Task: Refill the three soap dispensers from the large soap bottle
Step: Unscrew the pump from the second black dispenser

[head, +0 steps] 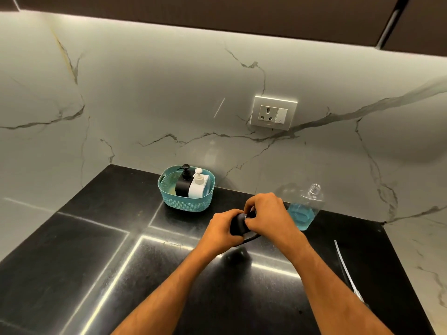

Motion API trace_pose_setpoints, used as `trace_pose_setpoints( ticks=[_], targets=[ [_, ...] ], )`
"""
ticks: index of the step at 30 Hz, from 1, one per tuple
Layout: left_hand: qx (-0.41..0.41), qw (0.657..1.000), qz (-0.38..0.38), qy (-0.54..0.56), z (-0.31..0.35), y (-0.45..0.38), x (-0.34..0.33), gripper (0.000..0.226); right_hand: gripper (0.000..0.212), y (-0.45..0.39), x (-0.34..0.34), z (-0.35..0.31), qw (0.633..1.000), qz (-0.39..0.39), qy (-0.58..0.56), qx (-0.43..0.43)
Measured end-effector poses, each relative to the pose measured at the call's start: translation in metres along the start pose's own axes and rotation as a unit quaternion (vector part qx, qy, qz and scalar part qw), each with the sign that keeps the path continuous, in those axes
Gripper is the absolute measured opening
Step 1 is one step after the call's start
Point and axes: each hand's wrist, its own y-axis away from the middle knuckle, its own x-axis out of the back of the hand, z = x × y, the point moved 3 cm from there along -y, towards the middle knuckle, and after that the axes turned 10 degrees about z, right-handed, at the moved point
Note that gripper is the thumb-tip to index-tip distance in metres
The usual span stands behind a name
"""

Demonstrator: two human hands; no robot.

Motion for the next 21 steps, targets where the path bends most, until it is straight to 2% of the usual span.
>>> trace_pose_setpoints(
  ticks=[10, 21],
  targets=[
    [0.015, 0.999, 0.034, -0.018, -0.011, -0.004, -0.007, 0.061, 0.022, -0.006, 0.023, 0.012, 0.998, 0.039, -0.042, -0.01],
    [0.055, 0.994, 0.083, -0.037, -0.018, 0.006, -0.02, 0.06, 0.018, -0.001, 0.031, 0.025, 0.994, 0.088, -0.047, -0.031]
  ],
)
